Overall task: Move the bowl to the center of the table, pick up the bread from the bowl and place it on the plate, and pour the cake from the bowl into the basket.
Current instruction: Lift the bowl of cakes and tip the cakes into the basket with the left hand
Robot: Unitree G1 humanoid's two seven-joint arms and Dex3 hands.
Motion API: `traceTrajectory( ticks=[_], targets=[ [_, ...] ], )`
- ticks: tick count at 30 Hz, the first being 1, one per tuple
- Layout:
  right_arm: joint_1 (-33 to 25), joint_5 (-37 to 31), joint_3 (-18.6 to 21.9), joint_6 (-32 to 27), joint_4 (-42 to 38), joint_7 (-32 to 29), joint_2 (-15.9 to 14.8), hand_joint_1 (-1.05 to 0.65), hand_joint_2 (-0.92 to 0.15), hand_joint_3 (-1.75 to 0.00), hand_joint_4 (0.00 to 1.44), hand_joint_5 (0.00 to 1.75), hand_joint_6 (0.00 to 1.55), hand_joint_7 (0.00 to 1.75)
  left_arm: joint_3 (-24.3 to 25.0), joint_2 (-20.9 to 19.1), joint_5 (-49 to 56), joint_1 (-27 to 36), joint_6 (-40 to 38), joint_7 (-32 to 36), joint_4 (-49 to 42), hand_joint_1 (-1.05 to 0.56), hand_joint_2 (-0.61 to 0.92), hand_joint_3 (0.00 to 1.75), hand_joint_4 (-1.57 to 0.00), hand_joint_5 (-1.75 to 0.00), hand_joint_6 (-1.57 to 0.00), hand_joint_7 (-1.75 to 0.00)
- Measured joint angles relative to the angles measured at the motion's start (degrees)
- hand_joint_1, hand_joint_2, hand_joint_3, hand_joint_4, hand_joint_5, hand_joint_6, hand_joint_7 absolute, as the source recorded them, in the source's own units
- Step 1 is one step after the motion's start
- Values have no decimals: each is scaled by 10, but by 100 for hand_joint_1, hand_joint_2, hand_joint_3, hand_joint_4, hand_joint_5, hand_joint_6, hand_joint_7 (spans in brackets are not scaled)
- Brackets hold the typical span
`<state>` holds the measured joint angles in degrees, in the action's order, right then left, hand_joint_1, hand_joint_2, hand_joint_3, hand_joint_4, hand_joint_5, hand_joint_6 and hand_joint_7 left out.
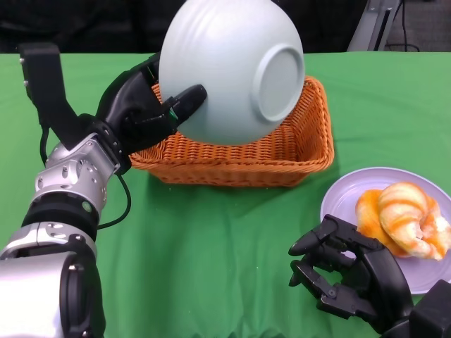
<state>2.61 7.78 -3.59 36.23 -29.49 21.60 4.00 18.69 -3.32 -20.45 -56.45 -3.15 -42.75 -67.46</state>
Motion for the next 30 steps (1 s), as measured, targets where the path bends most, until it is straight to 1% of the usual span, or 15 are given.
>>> traceTrajectory(
  ticks=[5, 16, 18, 20, 24, 27, 30],
  targets=[
    [0, 0, 0, 0, -2, 0, 0, -10, -74, -59, 67, 143, 68, 114, 20, 0, -11, -10, -26, 0, -1, -9, 63, 115, -73, -167, -82, -144],
    [0, 0, -1, 0, -2, 0, 1, -8, -76, -55, 67, 143, 67, 115, 22, 0, -12, -13, -33, 0, -2, -9, 61, 119, -73, -169, -84, -142],
    [0, 0, -1, 0, -2, 0, 3, -8, -76, -54, 67, 143, 67, 115, 22, 0, -12, -13, -34, 1, -2, -9, 61, 120, -74, -167, -85, -141],
    [0, 0, -1, 0, -2, -1, 3, -10, -76, -54, 67, 143, 67, 115, 25, 0, -12, -13, -39, 3, -3, -10, 64, 116, -77, -162, -86, -137],
    [0, 0, -1, 1, -5, -1, 3, -13, -75, -53, 67, 143, 67, 116, 37, 0, -19, -13, -60, 26, -7, -12, 70, 110, -74, -164, -81, -143],
    [1, 0, -1, 2, -10, 1, 3, -14, -76, -52, 66, 144, 66, 117, 42, 0, -21, -13, -67, 38, -9, -14, 75, 104, -66, -173, -74, -151],
    [1, 0, -1, 2, -10, 1, 3, -13, -77, -51, 67, 144, 66, 118, 46, 0, -23, -13, -68, 50, -9, -15, 78, 102, -65, -174, -71, -154]
  ],
)
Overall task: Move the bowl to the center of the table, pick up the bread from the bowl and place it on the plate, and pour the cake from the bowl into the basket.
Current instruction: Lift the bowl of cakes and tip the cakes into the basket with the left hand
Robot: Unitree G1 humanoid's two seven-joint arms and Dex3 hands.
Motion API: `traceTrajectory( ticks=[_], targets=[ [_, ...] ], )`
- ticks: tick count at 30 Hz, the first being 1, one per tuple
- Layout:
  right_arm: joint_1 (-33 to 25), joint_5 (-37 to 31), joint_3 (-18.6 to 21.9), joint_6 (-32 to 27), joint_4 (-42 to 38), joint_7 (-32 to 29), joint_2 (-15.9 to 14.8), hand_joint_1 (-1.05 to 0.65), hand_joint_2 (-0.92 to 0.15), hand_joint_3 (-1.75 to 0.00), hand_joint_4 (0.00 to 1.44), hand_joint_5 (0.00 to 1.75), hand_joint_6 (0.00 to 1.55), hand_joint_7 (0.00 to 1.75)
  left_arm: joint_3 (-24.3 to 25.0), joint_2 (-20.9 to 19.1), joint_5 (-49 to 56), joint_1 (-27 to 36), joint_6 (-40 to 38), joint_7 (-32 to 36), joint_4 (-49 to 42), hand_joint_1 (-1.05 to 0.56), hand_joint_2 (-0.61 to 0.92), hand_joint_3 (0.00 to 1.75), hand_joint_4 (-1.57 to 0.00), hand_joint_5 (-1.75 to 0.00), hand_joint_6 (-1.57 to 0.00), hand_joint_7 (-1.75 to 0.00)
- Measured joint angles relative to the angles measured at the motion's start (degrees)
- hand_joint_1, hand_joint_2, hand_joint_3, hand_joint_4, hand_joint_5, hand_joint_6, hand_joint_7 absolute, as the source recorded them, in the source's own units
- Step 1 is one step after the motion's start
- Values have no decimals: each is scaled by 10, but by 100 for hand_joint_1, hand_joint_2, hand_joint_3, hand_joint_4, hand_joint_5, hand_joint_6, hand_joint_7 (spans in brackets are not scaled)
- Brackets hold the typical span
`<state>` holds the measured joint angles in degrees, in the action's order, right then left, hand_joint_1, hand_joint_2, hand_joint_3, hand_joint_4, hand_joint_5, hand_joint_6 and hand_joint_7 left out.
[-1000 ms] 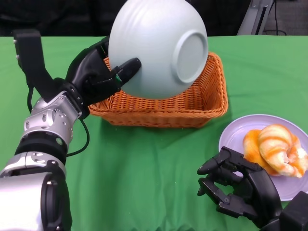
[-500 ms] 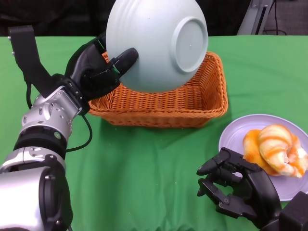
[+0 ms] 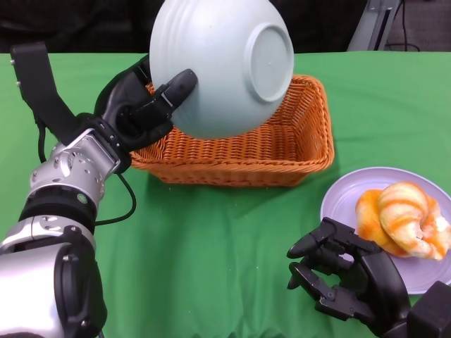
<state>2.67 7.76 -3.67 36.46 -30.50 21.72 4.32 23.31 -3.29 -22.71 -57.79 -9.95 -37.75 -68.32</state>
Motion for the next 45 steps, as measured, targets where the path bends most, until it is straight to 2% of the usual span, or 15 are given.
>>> traceTrajectory(
  ticks=[13, 32, 33, 35, 45],
  targets=[
    [1, -1, -1, 0, 0, 0, -2, -15, -79, -45, 69, 142, 65, 119, 25, 2, -4, 0, -19, 56, -3, -14, 80, 98, -61, -175, -67, -158],
    [2, 0, 0, 0, -2, 5, -2, -15, -80, -43, 70, 142, 66, 121, 36, 1, -13, 0, -25, 62, -12, -13, 80, 96, -60, -175, -66, -157],
    [2, 0, 0, 0, -2, 5, -1, -14, -79, -43, 69, 142, 65, 121, 36, 0, -15, 0, -28, 58, -12, -13, 77, 98, -66, -175, -74, -151],
    [3, -1, 0, 0, -2, 3, 0, -14, -80, -42, 69, 142, 65, 120, 37, -2, -19, 0, -45, 32, -14, -14, 75, 100, -69, -175, -79, -148],
    [4, -1, -2, 1, -5, -1, 4, -12, -83, -41, 66, 145, 65, 118, 37, -6, -25, -23, -86, -46, -17, -11, 70, 99, -70, -175, -82, -147]
  ],
)
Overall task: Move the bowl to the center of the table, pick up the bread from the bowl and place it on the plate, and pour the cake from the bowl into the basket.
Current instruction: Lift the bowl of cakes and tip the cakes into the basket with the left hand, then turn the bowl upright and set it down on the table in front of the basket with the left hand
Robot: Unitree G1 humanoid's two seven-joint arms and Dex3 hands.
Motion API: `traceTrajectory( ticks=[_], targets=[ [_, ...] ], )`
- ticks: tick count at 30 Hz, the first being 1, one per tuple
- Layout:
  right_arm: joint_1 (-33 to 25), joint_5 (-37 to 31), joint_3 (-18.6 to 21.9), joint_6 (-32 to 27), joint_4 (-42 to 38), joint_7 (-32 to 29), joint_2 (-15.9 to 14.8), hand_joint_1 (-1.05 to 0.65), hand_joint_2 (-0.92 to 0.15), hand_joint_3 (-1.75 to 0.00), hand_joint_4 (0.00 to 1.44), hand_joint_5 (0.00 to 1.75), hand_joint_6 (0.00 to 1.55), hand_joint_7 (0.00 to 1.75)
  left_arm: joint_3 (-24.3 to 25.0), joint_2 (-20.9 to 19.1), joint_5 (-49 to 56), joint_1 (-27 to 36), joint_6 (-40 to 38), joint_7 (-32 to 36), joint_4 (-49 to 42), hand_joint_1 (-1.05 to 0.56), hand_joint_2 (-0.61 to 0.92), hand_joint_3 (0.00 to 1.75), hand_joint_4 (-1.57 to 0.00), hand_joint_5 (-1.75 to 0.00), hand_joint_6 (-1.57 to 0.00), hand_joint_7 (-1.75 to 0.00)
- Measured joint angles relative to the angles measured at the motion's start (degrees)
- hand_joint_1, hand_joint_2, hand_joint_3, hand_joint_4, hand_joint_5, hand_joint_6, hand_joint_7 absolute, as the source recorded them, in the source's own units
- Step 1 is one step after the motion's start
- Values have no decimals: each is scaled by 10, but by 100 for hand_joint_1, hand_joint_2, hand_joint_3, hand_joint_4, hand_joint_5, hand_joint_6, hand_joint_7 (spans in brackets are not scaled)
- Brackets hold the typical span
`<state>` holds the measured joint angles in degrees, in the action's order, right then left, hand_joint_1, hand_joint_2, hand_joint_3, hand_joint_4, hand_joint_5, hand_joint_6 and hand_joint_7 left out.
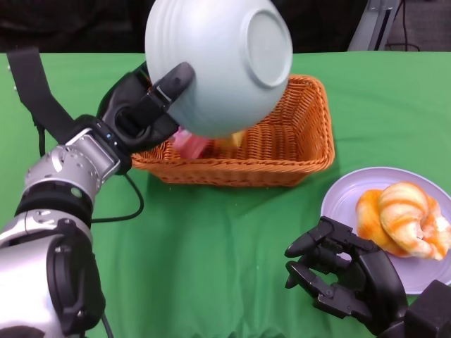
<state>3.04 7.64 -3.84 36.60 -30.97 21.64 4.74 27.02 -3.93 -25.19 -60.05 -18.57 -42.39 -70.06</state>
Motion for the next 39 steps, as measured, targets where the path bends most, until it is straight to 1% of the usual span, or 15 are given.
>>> traceTrajectory(
  ticks=[2, 4, 7, 18, 19, 21, 24, 28, 29, 33, 35, 36, 39],
  targets=[
    [2, 0, 0, 2, -4, 0, 0, -12, -82, -41, 66, 145, 65, 118, 0, -1, -2, -4, -8, -8, 0, -12, 69, 99, -71, -175, -82, -148],
    [3, 0, 1, 3, -7, 0, 0, -14, -82, -40, 67, 144, 65, 118, -4, -2, -1, -4, -16, -34, 0, -12, 66, 100, -71, -175, -78, -155],
    [5, 0, 1, 4, -12, -1, 0, -15, -82, -39, 68, 143, 66, 117, -14, -2, -1, -4, -20, -62, 0, -12, 65, 101, -72, -175, -77, -157],
    [6, 0, 1, 5, -16, -1, 0, -15, -84, -36, 69, 142, 67, 116, -18, -3, 0, -4, -21, -67, 0, -12, 65, 101, -72, -175, -77, -157],
    [6, 0, 1, 6, -17, -1, 0, -13, -85, -36, 68, 142, 66, 116, -20, -3, 1, -4, -20, -70, 0, -11, 62, 105, -71, -175, -77, -158],
    [6, 1, 1, 8, -18, 2, 0, -11, -85, -37, 68, 143, 66, 116, -34, -6, 8, -4, -20, -94, 0, -12, 59, 109, -70, -175, -78, -157],
    [6, 1, 1, 9, -19, 7, 0, -11, -85, -37, 67, 144, 66, 116, -49, -9, 16, -4, -20, -129, 0, -12, 57, 111, -70, -175, -78, -157],
    [7, 1, 2, 9, -20, 7, 0, -14, -84, -37, 67, 143, 66, 117, -58, -12, 23, -4, -20, -137, 0, -13, 54, 110, -70, -175, -78, -155],
    [7, 1, 2, 9, -20, 6, 0, -14, -84, -37, 68, 143, 66, 117, -59, -13, 25, -4, -20, -138, 0, -14, 56, 108, -70, -175, -80, -152],
    [7, 1, 3, 9, -22, 6, 0, -13, -84, -37, 67, 143, 66, 117, -59, -17, 25, -4, -19, -142, 0, -14, 59, 107, -71, -175, -81, -151],
    [8, 1, 3, 9, -23, 7, 0, -12, -84, -37, 67, 144, 65, 118, -62, -18, 26, -4, -14, -144, 0, -12, 55, 111, -71, -175, -85, -143],
    [8, 1, 3, 9, -23, 8, 1, -13, -84, -37, 67, 144, 65, 118, -64, -19, 28, -4, -9, -144, 0, -13, 53, 114, -71, -175, -85, -142],
    [8, 1, 3, 9, -23, 9, 1, -15, -84, -37, 67, 144, 66, 118, -73, -19, 37, -4, 19, -145, 6, -12, 50, 121, -70, -175, -83, -145]
  ],
)
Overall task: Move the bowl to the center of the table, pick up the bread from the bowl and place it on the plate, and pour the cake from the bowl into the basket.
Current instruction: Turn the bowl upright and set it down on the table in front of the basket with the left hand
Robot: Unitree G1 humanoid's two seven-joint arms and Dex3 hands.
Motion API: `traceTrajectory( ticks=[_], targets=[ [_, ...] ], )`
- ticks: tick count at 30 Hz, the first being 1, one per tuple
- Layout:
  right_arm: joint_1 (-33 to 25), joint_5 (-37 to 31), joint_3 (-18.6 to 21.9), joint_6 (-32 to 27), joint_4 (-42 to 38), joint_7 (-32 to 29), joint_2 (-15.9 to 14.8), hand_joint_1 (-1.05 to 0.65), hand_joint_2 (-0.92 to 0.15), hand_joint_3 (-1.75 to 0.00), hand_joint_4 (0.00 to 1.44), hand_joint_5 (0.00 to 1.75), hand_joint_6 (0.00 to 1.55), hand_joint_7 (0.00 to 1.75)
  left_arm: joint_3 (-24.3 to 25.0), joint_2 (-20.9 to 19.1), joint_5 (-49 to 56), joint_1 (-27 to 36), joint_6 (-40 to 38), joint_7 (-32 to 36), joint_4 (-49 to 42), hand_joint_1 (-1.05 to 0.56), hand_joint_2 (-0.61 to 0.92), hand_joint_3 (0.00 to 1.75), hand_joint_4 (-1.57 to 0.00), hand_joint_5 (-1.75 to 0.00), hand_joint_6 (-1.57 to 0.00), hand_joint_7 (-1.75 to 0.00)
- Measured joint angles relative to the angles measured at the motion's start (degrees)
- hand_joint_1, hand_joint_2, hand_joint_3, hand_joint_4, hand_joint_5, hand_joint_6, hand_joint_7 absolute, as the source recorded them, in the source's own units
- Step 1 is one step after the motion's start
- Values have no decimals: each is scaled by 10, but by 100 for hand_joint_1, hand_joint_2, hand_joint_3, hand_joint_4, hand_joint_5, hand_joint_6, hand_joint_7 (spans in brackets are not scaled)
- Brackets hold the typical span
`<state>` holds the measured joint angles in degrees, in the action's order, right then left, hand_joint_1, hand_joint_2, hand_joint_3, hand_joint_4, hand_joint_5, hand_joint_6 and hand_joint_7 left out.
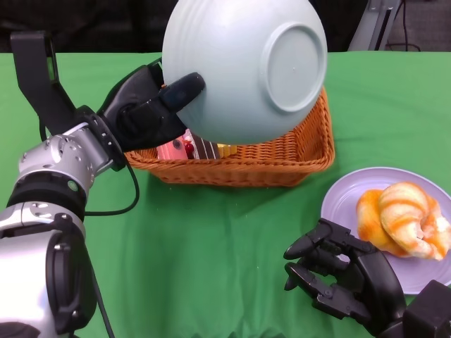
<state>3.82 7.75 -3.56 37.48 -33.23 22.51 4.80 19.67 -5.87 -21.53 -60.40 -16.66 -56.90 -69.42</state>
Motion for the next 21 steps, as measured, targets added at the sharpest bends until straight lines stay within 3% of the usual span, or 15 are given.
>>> traceTrajectory(
  ticks=[11, 16, 21],
  targets=[
    [2, 0, 1, 1, -3, 1, 0, -13, -84, -38, 68, 144, 66, 119, -52, 0, 40, 18, 147, 9, 93, -7, 51, 125, -72, -175, -76, -155],
    [4, 0, 2, 8, -6, 1, 0, -11, -84, -41, 68, 145, 66, 119, -91, 0, 84, 62, 287, 26, 142, -3, 56, 116, -79, -174, -81, -152],
    [8, 0, 2, 8, -8, 2, -4, -12, -82, -43, 68, 144, 66, 120, -131, -3, 141, 103, 440, 70, 170, -2, 62, 109, -75, -173, -79, -147]
  ],
)
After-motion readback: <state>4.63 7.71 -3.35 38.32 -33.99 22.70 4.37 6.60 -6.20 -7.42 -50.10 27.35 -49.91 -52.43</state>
